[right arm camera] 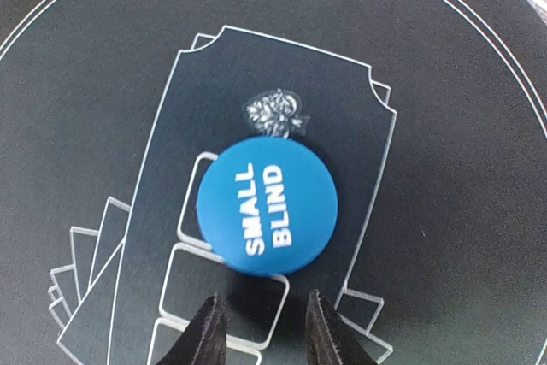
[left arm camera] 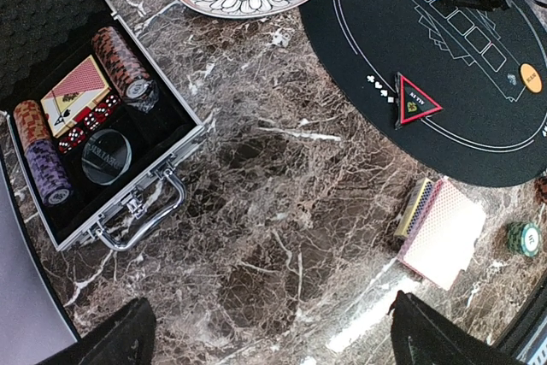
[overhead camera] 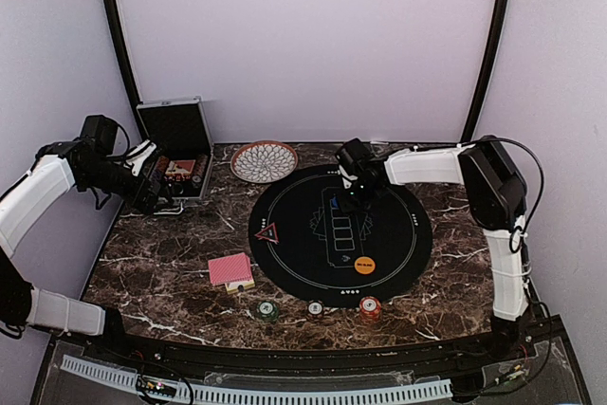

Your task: Distribute texas hold em gaming equipment

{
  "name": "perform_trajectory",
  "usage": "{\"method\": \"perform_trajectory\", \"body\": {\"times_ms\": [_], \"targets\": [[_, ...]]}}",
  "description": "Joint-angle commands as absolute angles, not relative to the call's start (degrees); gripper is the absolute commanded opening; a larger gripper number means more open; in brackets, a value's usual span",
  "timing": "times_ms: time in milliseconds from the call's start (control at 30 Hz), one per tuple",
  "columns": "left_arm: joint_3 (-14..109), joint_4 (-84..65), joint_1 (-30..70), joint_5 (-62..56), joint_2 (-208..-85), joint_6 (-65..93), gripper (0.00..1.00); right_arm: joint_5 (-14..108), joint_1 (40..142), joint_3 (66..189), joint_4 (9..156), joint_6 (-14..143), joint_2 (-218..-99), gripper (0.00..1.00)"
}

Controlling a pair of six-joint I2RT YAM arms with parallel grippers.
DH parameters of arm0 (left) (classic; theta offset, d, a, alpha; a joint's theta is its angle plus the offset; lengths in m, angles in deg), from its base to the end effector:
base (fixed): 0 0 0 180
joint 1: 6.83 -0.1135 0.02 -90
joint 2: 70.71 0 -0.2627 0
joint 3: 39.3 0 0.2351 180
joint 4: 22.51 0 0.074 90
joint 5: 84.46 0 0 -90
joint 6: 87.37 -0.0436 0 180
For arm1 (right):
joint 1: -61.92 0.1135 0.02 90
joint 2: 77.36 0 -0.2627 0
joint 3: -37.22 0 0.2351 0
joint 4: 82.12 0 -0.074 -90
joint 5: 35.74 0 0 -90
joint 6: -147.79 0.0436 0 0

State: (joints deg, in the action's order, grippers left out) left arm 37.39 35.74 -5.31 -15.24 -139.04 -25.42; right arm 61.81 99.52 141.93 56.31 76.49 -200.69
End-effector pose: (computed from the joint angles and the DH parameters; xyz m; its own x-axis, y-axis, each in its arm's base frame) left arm 0.2290 -0.0216 0.3040 -0.5556 0.4546 -0.6962 0.5831 0.8099 0.0635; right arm 0.3564 0.2672 0.1562 -0.8285 -0.2369 -0.5074 -0.3035 0.9514 0.0514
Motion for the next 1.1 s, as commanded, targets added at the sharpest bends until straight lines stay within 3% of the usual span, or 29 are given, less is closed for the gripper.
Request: {"method": "perform_trajectory", "body": {"times_ms": [0,533,633,800,1067], "targets": [[38.4,37.5,-5.1,-16.6,-138.1,-26.5,0.99,62.4,98.8,145.9,56.6,76.6,-204.0,0.32],[39.2,38.2,-5.0,-16.4,-138.0,-26.7,0.99,61.9,97.5,154.0,55.4,76.9,-209.1,0.3],[39.2,38.2,-5.0,-16.3,-138.2,-26.7,0.99,61.8,97.7,152.7,55.0,76.3,-206.2,0.39],[39.4,38.4,-5.0,-16.0,-138.7,-26.7,0.99,64.2,100.5,144.6,54.4,76.2,-194.4,0.63],[39.8,38.5,-4.6,-15.7,-139.1,-26.7,0.99,67.1,111.1,131.3,44.0,78.3,-175.0,0.85]]}}
